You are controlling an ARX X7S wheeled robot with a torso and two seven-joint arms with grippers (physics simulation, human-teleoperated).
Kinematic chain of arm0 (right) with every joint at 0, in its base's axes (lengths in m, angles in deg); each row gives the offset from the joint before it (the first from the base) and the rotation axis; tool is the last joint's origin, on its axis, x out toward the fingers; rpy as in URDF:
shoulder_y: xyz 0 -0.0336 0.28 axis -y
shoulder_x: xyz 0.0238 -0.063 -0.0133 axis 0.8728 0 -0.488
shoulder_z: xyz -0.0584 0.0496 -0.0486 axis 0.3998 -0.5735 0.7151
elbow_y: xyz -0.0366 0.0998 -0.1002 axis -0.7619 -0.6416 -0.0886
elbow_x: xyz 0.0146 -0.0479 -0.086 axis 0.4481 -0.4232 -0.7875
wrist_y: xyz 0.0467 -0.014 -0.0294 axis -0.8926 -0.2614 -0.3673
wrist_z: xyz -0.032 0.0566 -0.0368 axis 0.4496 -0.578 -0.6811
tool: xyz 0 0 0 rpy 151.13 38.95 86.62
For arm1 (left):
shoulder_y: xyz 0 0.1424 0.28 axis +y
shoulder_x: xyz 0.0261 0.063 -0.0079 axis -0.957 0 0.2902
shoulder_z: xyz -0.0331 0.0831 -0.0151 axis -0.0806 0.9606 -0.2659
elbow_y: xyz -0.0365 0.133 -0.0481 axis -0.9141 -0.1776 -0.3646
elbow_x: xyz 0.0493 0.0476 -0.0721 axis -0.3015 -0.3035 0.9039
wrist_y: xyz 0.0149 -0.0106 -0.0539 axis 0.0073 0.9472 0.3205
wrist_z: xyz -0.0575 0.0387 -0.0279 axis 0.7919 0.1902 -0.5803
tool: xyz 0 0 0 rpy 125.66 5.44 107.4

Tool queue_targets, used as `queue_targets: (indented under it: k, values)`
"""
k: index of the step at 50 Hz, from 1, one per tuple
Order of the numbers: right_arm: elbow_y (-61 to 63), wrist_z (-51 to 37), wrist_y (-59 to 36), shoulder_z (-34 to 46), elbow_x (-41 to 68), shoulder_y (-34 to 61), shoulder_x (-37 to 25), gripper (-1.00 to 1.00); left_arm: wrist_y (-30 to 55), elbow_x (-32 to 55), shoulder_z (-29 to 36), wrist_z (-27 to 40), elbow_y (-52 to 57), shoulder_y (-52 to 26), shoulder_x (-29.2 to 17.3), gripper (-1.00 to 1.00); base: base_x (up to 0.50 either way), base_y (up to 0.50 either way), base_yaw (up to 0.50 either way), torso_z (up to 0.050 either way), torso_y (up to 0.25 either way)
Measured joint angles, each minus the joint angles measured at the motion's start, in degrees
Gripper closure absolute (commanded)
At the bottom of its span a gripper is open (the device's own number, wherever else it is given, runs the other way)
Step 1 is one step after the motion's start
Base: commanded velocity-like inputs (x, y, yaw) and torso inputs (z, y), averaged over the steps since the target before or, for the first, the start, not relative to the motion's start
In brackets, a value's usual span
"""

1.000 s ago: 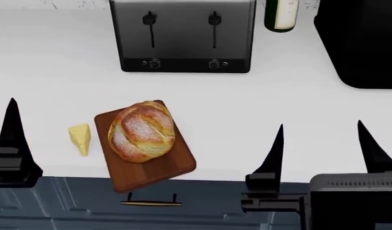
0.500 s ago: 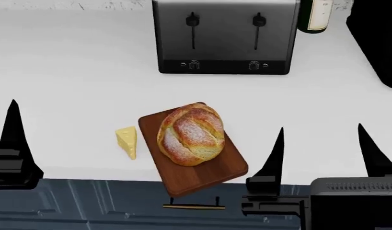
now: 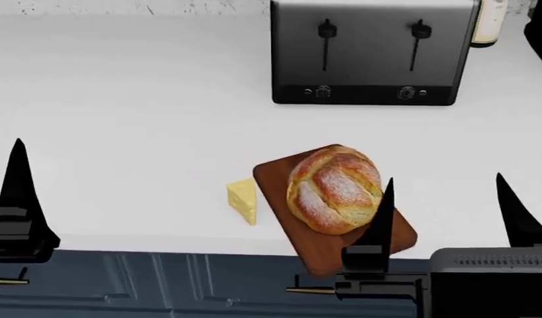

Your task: Pick up the wedge of cheese and place it on the slice of bread to prepare a simple cheese on bread dish.

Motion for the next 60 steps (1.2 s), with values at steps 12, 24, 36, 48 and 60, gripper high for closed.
queue_targets:
  k: [12,24,36,48,60]
  values:
    - [0.0,-0.2,0.2,0.2,0.1,-0.2,-0.1,-1.0,-0.2,0.7,-0.3,0.1,0.0,0.2,0.0,-1.0,0.01,0.26,0.0,0.0,0.0]
    - [0.2,-0.4,0.1,0.0,0.4,-0.4,-0.3,-1.0,-0.3,1.3,-0.5,0.3,-0.1,0.2,-0.1,-1.0,0.02,0.26,0.0,0.0,0.0]
    - [0.2,-0.4,0.4,-0.4,1.2,-0.7,-0.2,-1.0,-0.3,1.6,-0.4,0.6,0.0,0.2,-0.2,-1.0,0.01,0.09,0.0,0.0,0.0]
    - [0.1,0.1,1.5,-0.4,1.8,-1.2,-0.5,-1.0,-0.2,1.9,-0.1,0.9,0.0,0.0,-0.4,-1.0,0.35,-0.06,0.0,0.0,0.0]
    - [0.2,0.0,1.5,-0.3,2.1,-1.2,-0.6,-1.0,-0.6,2.1,0.0,1.0,-0.2,0.1,-0.5,-1.0,0.37,-0.05,0.0,0.0,0.0]
